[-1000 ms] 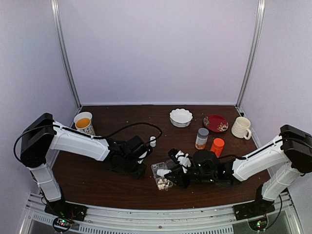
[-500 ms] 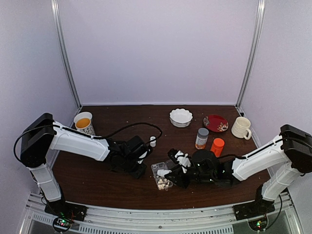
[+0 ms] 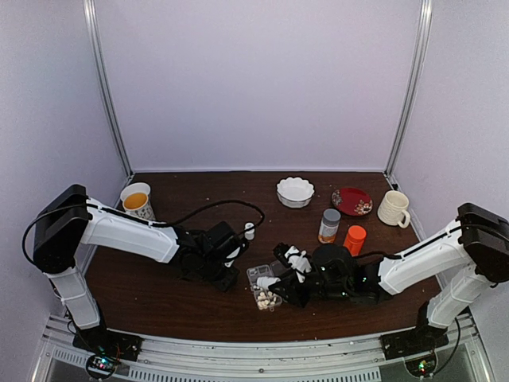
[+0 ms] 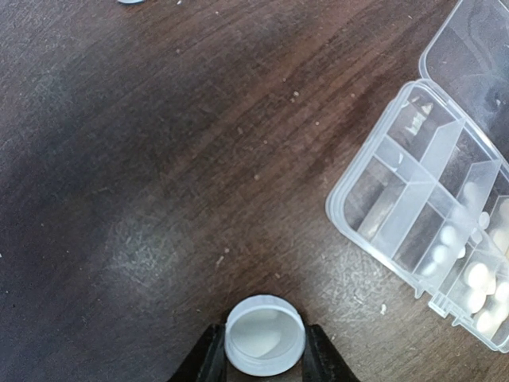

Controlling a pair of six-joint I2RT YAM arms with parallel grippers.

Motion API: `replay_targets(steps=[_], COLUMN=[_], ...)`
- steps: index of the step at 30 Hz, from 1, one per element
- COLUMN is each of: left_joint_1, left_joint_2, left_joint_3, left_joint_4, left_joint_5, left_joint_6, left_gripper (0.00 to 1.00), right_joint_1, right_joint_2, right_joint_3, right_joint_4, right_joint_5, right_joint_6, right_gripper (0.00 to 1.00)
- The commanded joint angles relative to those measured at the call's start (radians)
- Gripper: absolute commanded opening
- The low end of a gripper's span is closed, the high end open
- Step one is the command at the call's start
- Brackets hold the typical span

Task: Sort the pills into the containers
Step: Pour the pill into the compartment of the pill container.

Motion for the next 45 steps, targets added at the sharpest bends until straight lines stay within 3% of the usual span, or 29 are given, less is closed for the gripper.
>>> replay_targets(steps=[1, 5, 8, 11, 13, 17, 19, 23, 26, 29, 32, 35, 38, 41, 45], left_joint_1=[-0.007, -0.007, -0.007, -0.008, -0.007, -0.008, -0.008, -0.008, -0.008, -0.008, -0.009, -0.008, -0.009, -0.008, -0.008], left_joint_2=[-0.014, -0.014, -0.012, -0.014, -0.014, -0.015, -0.016, -0.016, -0.017, -0.017, -0.019, -0.018, -0.021, -0.021, -0.021], left_joint_3=[-0.009, -0.007, -0.007, -0.006, -0.008, -0.006, -0.009, -0.008, -0.008, -0.008, -0.011, -0.011, -0.011, -0.009, -0.008], left_joint_4=[0.015, 0.014, 0.013, 0.012, 0.013, 0.013, 0.013, 0.013, 0.015, 0.013, 0.014, 0.016, 0.016, 0.014, 0.013], left_joint_5=[-0.002, 0.0, 0.0, 0.0, -0.002, -0.002, -0.002, -0.002, -0.002, -0.002, -0.003, -0.002, -0.003, -0.002, -0.002], left_joint_6=[-0.009, -0.007, -0.009, -0.008, -0.008, -0.008, -0.009, -0.008, -0.009, -0.008, -0.011, -0.01, -0.009, -0.008, -0.008], left_gripper=[0.33, 0.33, 0.33, 0.33, 0.33, 0.33, 0.33, 0.33, 0.33, 0.33, 0.33, 0.33, 0.33, 0.33, 0.33], right_joint_1=[-0.002, -0.002, -0.003, -0.001, -0.002, -0.002, -0.002, -0.002, -0.002, -0.002, -0.002, -0.002, -0.002, -0.002, -0.002], right_joint_2=[0.015, 0.001, 0.011, -0.002, 0.012, 0.003, 0.015, -0.005, 0.016, -0.002, 0.016, 0.003, 0.021, -0.01, 0.004], right_joint_3=[0.039, 0.011, 0.044, 0.004, 0.044, 0.012, 0.049, 0.003, 0.06, 0.003, 0.05, 0.008, 0.063, -0.002, 0.049], right_joint_4=[-0.049, 0.012, -0.053, 0.029, -0.051, 0.019, -0.054, 0.036, -0.082, 0.04, -0.058, 0.04, -0.072, 0.047, -0.064], right_joint_5=[0.031, 0.025, 0.019, 0.019, 0.021, 0.011, 0.012, 0.015, 0.02, 0.01, 0.018, 0.005, 0.01, 0.015, 0.015], right_joint_6=[-0.017, -0.009, -0.018, -0.005, -0.018, -0.004, -0.017, -0.003, -0.024, -0.002, -0.012, 0.008, -0.016, 0.001, -0.018], right_gripper=[0.01, 0.0, 0.0, 0.01, 0.01, 0.01, 0.01, 0.01, 0.01, 0.01, 0.01, 0.01, 0.01, 0.01, 0.01])
